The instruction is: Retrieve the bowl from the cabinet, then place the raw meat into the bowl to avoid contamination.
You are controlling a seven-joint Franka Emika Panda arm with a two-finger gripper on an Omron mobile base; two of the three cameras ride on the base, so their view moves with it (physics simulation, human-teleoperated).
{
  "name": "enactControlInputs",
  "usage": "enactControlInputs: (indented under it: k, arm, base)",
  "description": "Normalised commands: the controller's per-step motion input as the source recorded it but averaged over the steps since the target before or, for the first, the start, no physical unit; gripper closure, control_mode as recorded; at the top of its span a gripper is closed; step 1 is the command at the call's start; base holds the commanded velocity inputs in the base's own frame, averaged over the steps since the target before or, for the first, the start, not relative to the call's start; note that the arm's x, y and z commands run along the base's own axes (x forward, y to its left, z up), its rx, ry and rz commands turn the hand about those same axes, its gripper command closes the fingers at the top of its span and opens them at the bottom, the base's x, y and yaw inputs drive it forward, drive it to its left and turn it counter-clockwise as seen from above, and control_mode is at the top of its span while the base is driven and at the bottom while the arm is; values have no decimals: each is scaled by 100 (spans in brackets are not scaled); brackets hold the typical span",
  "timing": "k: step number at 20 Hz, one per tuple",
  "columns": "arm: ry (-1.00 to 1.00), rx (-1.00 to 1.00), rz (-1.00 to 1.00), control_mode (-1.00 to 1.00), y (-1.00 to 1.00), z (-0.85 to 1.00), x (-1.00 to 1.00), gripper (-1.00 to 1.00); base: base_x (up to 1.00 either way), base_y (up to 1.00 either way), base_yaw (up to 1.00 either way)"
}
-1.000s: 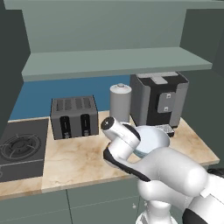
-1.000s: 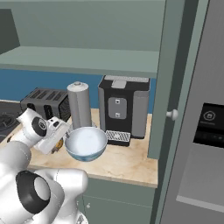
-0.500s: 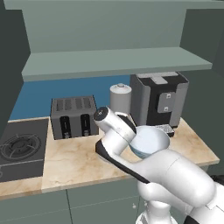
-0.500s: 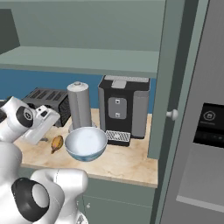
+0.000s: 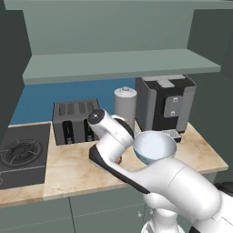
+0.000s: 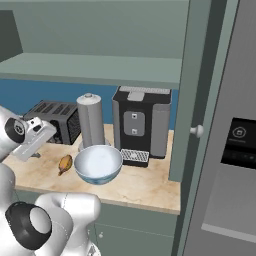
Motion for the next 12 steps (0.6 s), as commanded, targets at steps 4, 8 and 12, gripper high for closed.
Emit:
enactControlInputs:
  k: [4,8,12]
  arm:
    - [4,25,-3,-100,0,0,0,-100]
    - [5,29,-20,-100,-1,-1,0,-100]
    - [1,16,-30,-100,0,-10,0,-100]
  base:
    - [0,0,0]
    - [0,0,0]
    - [0,0,0]
